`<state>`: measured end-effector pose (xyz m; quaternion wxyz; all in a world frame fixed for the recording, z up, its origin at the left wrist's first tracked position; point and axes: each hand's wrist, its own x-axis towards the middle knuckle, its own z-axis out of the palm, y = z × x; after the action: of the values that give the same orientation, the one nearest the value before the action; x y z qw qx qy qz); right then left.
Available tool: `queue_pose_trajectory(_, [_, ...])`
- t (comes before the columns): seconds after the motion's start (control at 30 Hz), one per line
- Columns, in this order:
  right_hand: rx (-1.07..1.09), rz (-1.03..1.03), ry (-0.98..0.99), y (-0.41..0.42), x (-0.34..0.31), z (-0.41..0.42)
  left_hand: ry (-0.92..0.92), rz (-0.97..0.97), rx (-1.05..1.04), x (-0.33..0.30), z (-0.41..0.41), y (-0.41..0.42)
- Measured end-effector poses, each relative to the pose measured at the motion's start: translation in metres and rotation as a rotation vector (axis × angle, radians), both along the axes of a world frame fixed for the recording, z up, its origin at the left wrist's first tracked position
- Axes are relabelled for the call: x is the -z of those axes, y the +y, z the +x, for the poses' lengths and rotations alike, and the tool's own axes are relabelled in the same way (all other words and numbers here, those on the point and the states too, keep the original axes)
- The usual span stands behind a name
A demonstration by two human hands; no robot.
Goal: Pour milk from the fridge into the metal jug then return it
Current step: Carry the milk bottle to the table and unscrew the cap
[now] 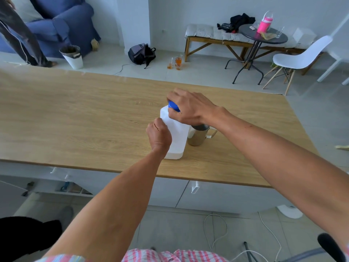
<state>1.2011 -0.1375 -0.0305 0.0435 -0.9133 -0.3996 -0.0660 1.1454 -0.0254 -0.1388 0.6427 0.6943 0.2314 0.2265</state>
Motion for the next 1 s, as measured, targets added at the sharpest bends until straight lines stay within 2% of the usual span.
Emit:
queue_pose_trajectory(0.1, [-0.027, -0.027, -0.005, 0.001, -0.004, -0.002, 0.003, 0.011, -0.005, -0.002, 0.0, 0.0])
queue_pose_trajectory(0.2, [0.136, -0.053, -0.057, 0.004, -0.007, -0.002, 0.026, -0.023, -0.014, -0.005, -0.002, -0.002])
queue_pose_trajectory(0.27, [0.151, -0.079, -0.056, 0.005, -0.008, -0.001, 0.0, -0.04, -0.016, -0.004, -0.002, -0.002])
queue_pose_trajectory(0.4, [0.06, 0.049, 0.098, 0.0, -0.013, -0.001, -0.01, -0.007, -0.004, -0.002, -0.001, -0.002])
queue_pose_trajectory(0.47, [0.059, 0.24, 0.185, -0.006, -0.015, 0.0, -0.002, 0.009, -0.014, -0.002, -0.001, -0.001])
queue_pose_trajectory(0.53, [0.104, 0.54, 0.283, -0.015, -0.013, 0.0, 0.011, 0.011, -0.011, -0.004, -0.003, -0.002])
queue_pose_trajectory(0.67, [0.327, 1.197, 0.502, -0.04, 0.013, -0.015, 0.006, 0.001, 0.003, -0.007, -0.005, -0.004])
queue_pose_trajectory(0.73, [0.463, 1.391, 0.534, -0.051, 0.038, -0.025, 0.002, -0.015, 0.003, -0.004, -0.004, -0.004])
queue_pose_trajectory(0.8, [0.596, 1.421, 0.556, -0.061, 0.067, -0.036, 0.011, -0.035, 0.002, -0.001, -0.002, -0.003])
queue_pose_trajectory(1.0, [0.748, 1.239, 0.632, -0.076, 0.138, -0.069, 0.016, -0.034, -0.003, 0.0, 0.0, -0.003])
